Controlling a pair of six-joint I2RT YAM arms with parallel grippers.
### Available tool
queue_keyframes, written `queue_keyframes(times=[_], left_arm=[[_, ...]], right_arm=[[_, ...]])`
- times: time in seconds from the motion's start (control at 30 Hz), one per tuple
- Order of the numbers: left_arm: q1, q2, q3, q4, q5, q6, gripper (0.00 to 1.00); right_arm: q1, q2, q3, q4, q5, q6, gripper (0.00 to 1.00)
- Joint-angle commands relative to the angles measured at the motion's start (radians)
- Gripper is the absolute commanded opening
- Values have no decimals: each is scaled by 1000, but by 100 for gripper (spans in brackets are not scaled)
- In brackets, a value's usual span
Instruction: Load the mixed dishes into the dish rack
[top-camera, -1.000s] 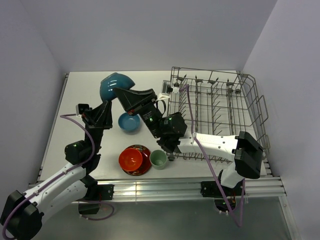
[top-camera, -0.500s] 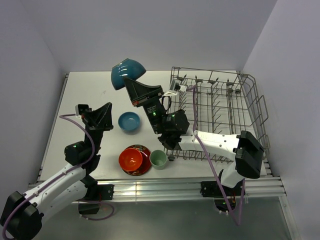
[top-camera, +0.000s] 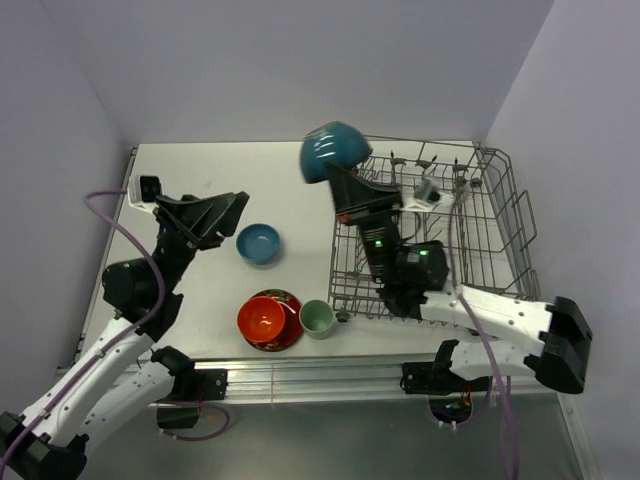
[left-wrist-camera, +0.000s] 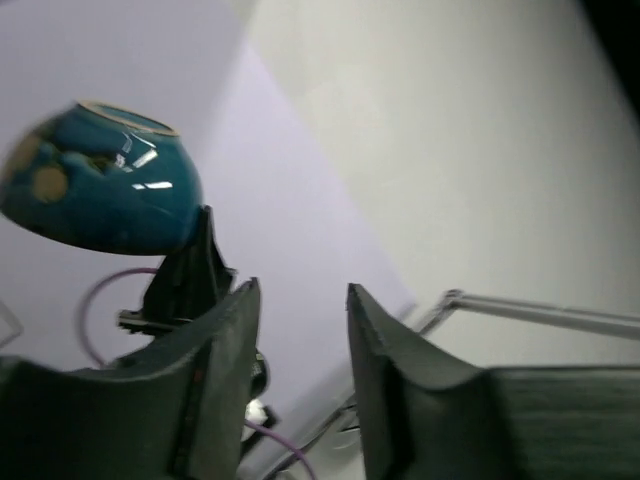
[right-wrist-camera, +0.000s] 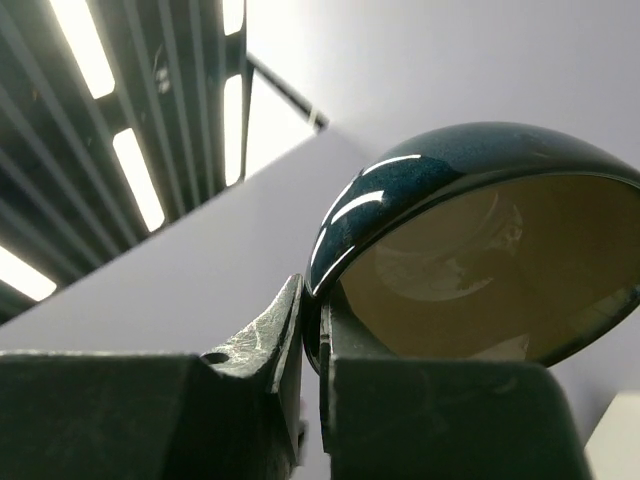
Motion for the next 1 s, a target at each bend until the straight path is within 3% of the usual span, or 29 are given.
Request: queue_keyframes(times=[0.0, 0.03, 0.13, 0.23, 0.5, 0.77, 0.97], left_arm=[[5, 35, 190, -477, 109, 336, 49], [4, 59, 259, -602, 115, 414, 50], [1, 179, 350, -728, 148, 514, 50], [-13, 296, 387, -781, 173, 577, 50], [-71, 500, 488, -965, 69, 737, 50], [-82, 533, 450, -939, 69, 764, 50], [-127, 564, 421, -878, 81, 741, 46]], right_arm=[[-80, -172, -46, 123, 13, -69, 0], [-108, -203, -65, 90, 13, -63, 0], [-232, -334, -126, -25, -8, -38, 0], [-327, -375, -125, -146, -28, -58, 0], [-498, -363, -64, -402, -53, -87, 0], [-769, -286, -8, -665, -179, 90, 0], [-857, -229, 42, -775, -223, 100, 0]])
